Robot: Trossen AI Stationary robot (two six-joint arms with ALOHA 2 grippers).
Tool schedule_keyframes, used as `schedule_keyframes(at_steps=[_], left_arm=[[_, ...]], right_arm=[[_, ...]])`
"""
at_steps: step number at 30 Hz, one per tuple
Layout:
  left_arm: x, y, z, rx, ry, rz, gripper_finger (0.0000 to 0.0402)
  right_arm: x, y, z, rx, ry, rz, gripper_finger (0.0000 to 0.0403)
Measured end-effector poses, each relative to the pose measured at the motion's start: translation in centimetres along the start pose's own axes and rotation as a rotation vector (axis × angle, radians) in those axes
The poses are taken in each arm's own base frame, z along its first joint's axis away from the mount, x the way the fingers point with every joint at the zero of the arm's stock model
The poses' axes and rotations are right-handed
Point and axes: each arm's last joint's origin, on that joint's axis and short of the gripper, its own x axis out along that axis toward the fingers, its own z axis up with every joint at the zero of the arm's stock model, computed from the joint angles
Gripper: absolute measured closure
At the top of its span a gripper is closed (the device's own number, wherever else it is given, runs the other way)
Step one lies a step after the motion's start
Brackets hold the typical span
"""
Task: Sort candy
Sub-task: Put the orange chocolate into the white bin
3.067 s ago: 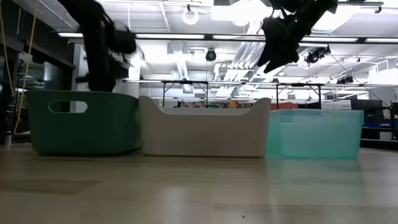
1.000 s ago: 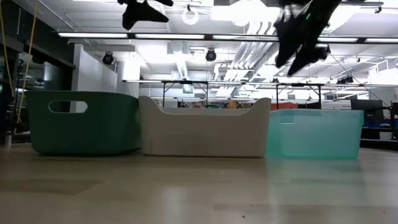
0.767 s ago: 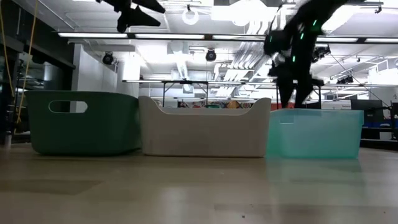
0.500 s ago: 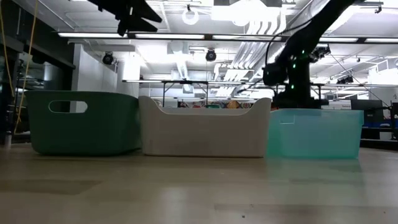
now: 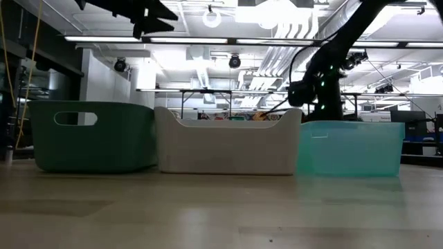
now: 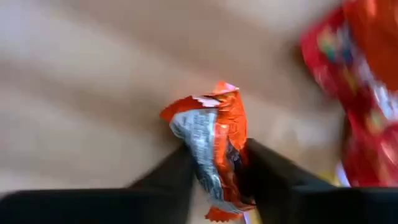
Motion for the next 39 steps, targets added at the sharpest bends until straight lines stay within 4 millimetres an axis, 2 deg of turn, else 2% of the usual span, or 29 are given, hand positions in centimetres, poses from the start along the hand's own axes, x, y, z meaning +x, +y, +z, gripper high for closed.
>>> schedule_keyframes(at_steps=[1,2,7,11,13,18,20,23,27,31,35,39], left_arm=[[0.0,0.0,0.3,0.006,-0.028,-0.01,0.0208],[0.0,0.0,0.5,0.011,-0.053,-0.025,0.0208],[-0.2,-0.2,1.4,-0.037,-0.137,-0.089,0.0208],[0.0,-1.2,1.4,-0.154,-0.122,-0.194,0.0208],[0.1,-2.3,1.3,-0.194,-0.105,-0.257,0.0208],[0.2,-6.5,0.9,-0.236,-0.061,-0.404,0.0208],[0.0,-8.5,0.5,-0.258,-0.038,-0.411,0.0208],[-0.6,-11.2,0.0,-0.287,-0.016,-0.406,0.0208],[-1.7,-14.0,-0.5,-0.318,-0.007,-0.39,0.0208],[-2.7,-15.6,-0.9,-0.324,-0.005,-0.373,0.0208],[-3.4,-16.4,-1.4,-0.306,0.039,-0.375,0.0208],[-4.1,-16.4,-2.7,-0.284,0.18,-0.357,0.0209]], right_arm=[[-0.9,0.2,-0.2,-0.011,-0.032,0.01,0.0365],[-1.9,0.4,-0.5,-0.027,-0.066,0.031,0.038],[-8.3,2.3,-3.6,-0.089,-0.257,0.225,0.0372],[-12.9,5.6,-7.0,-0.18,-0.438,0.508,0.0395],[-14.2,7.7,-8.9,-0.236,-0.507,0.639,0.0388],[-13.8,13.1,-13.6,-0.372,-0.597,0.834,0.0372],[-13.4,14.8,-15.2,-0.421,-0.642,0.899,0.0367],[-12.8,16.6,-16.5,-0.451,-0.682,0.923,0.0355],[-11.6,17.9,-16.8,-0.505,-0.667,0.85,0.0313],[-11.3,19.1,-16.4,-0.58,-0.682,0.804,0.0241],[-12.4,19.6,-16.1,-0.702,-0.705,0.748,0.0167],[-15.0,19.5,-15.9,-0.734,-0.703,0.746,0.0126]])
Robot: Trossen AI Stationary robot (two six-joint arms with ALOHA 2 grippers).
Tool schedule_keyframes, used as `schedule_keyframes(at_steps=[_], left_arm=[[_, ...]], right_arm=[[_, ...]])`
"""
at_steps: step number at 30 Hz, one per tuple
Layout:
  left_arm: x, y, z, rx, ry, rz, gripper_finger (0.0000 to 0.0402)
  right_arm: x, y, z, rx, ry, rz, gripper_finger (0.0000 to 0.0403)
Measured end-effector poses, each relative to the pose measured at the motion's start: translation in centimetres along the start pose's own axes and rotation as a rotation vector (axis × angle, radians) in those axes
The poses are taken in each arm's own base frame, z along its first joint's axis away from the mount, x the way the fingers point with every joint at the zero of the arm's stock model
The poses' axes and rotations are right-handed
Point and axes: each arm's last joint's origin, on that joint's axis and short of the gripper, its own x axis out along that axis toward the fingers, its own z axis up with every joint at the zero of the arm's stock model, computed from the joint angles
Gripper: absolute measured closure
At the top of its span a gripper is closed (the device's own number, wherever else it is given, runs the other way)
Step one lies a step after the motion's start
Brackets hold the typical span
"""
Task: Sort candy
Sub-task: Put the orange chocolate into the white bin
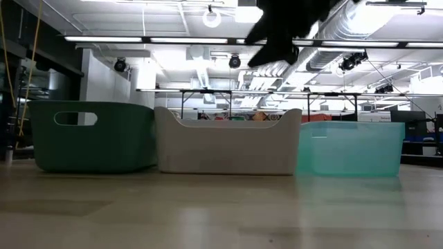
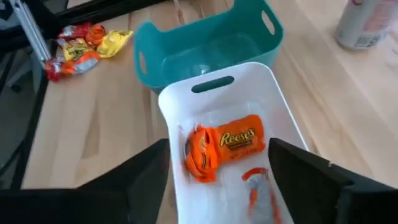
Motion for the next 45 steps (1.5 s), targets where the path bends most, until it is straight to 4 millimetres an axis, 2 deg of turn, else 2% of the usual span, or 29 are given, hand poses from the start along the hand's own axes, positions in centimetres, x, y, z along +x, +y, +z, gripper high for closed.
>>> schedule_keyframes(at_steps=[5,8,12,15,18,24,29,32,38,45], left_arm=[[-0.6,-0.9,-3.1,-0.082,0.302,-0.055,0.0209],[-1.3,-2.2,-5.6,-0.146,0.537,-0.109,0.0209],[-3.4,-4.8,-9.5,-0.228,0.888,-0.139,0.0209],[-5.3,-7.0,-12.7,-0.169,1.065,-0.134,0.0209],[-6.6,-8.4,-16.1,-0.044,1.172,-0.081,0.0209],[-7.2,-9.4,-21.3,0.246,1.203,-0.003,0.0209],[-6.2,-8.3,-22.9,0.384,1.187,0.144,0.0209],[-6.1,-7.1,-24.1,0.333,1.23,0.18,0.0209],[-6.1,-6.1,-25.6,0.142,1.218,0.124,0.0209],[-6.2,-4.6,-26.7,0.089,1.219,0.181,0.0209]], right_arm=[[-2.5,1.7,2.0,-0.001,0.083,0.061,0.012],[-3.7,3.1,2.4,0.003,0.121,0.064,0.0121],[-4.6,4.6,2.2,0.032,0.146,0.036,0.0121],[-4.7,5.4,1.8,0.053,0.136,-0.003,0.0121],[-4.7,5.7,1.5,0.07,0.111,-0.051,0.0121],[-4.6,5.4,1.4,0.098,0.093,-0.102,0.0121],[-4.5,5.3,1.4,0.101,0.092,-0.106,0.0121],[-4.5,5.3,1.4,0.085,0.094,-0.105,0.0121],[-4.5,5.2,1.2,0.063,0.116,-0.115,0.0121],[-4.6,5.0,0.8,0.051,0.154,-0.133,0.0121]])
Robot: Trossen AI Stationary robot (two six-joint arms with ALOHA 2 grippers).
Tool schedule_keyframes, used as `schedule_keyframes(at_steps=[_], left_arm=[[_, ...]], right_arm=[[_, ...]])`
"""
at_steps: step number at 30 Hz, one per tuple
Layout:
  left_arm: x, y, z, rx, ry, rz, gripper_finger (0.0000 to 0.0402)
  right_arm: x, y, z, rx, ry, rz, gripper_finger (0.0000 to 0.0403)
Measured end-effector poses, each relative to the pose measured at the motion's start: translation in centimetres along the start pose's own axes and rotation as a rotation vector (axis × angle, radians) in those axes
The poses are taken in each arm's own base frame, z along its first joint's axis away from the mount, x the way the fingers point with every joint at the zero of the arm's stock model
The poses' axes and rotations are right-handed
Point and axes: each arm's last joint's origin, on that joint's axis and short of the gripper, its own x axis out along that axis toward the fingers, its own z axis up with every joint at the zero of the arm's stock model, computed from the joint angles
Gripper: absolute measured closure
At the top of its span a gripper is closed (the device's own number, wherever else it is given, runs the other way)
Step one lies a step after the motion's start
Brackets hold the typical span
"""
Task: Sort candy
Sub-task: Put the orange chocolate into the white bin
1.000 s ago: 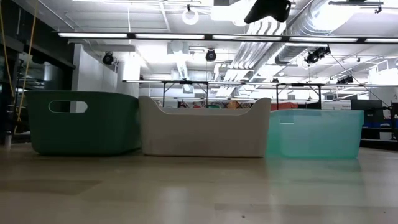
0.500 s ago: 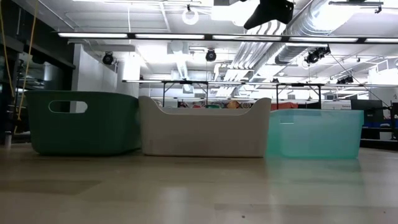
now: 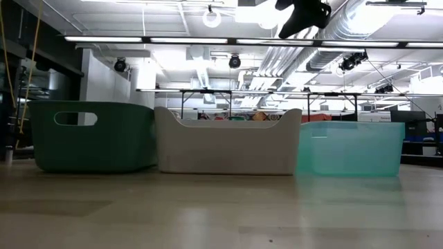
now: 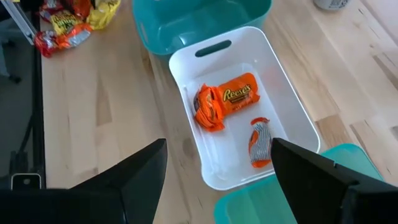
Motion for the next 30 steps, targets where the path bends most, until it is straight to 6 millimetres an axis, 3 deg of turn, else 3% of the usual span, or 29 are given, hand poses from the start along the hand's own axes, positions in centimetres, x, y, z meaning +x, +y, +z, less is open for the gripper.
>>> schedule_keyframes(at_steps=[6,10,14,18,25,30], left_arm=[[0.3,-0.1,0.1,0.002,0.011,-0.046,0.0225],[0.3,-0.2,0.0,0.009,0.059,-0.07,0.0287],[0.1,-0.3,-0.1,0.01,0.104,-0.098,0.0378],[-1.0,-0.2,0.1,-0.008,0.089,-0.141,0.0392],[-5.5,1.0,1.8,-0.084,-0.054,-0.298,0.0401],[-11.0,2.1,4.8,-0.096,-0.369,-0.41,0.0401]], right_arm=[[0.0,-0.1,-0.2,-0.021,0.022,-0.013,0.0121],[0.0,-0.2,-0.4,-0.036,0.04,-0.023,0.0121],[0.0,-0.3,-0.5,-0.057,0.049,-0.027,0.0121],[0.0,-0.3,-0.5,-0.064,0.049,-0.027,0.0121],[-0.3,-0.3,-0.4,-0.065,0.043,-0.024,0.0121],[-1.9,-0.7,-0.2,-0.052,0.0,0.0,0.0121]])
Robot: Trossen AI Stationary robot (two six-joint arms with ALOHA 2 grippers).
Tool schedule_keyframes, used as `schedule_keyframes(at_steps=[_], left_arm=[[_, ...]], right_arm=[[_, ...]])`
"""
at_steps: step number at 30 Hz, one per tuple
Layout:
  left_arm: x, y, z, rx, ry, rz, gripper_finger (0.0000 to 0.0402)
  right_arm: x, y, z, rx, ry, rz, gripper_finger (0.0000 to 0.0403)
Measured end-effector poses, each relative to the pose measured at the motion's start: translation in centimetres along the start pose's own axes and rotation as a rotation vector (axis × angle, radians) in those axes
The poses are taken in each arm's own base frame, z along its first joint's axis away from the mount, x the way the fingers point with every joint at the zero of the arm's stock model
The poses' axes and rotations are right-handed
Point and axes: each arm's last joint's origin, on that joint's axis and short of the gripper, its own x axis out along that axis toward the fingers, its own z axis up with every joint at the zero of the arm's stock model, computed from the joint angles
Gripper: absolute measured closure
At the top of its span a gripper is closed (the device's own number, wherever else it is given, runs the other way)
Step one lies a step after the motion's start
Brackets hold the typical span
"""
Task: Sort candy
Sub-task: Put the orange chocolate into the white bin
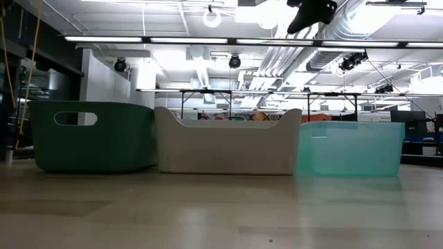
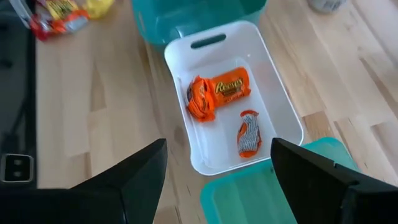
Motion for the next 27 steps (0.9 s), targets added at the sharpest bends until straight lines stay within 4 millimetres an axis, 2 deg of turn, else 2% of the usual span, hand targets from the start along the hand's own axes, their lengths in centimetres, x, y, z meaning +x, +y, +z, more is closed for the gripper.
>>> schedule_keyframes(at_steps=[3,6,10,14,17,21,23,27], left_arm=[[-1.9,-0.2,3.7,0.103,-0.214,0.024,0.0401],[-2.7,0.5,7.6,0.242,-0.403,0.094,0.0401],[-1.9,2.7,12.3,0.353,-0.548,0.183,0.0401],[0.3,4.9,16.1,0.413,-0.588,0.149,0.0401],[2.9,6.5,17.7,0.394,-0.561,0.128,0.0401],[6.1,8.7,18.0,0.341,-0.455,0.154,0.0399],[6.8,9.1,18.5,0.325,-0.441,0.162,0.039],[6.3,8.5,20.1,0.355,-0.481,0.141,0.0348]], right_arm=[[-1.3,-0.3,0.2,0.012,-0.043,0.018,0.0121],[-2.1,-0.4,0.5,0.027,-0.096,0.012,0.0121],[-2.3,-0.4,0.9,0.042,-0.155,0.003,0.0121],[-2.3,-0.4,0.9,0.044,-0.16,0.004,0.0121],[-2.3,-0.4,0.9,0.047,-0.158,0.003,0.0121],[-2.3,-0.4,1.0,0.048,-0.164,-0.001,0.0121],[-2.3,-0.4,1.1,0.054,-0.182,-0.019,0.0121],[-2.3,-0.4,1.2,0.058,-0.195,-0.014,0.0121]])
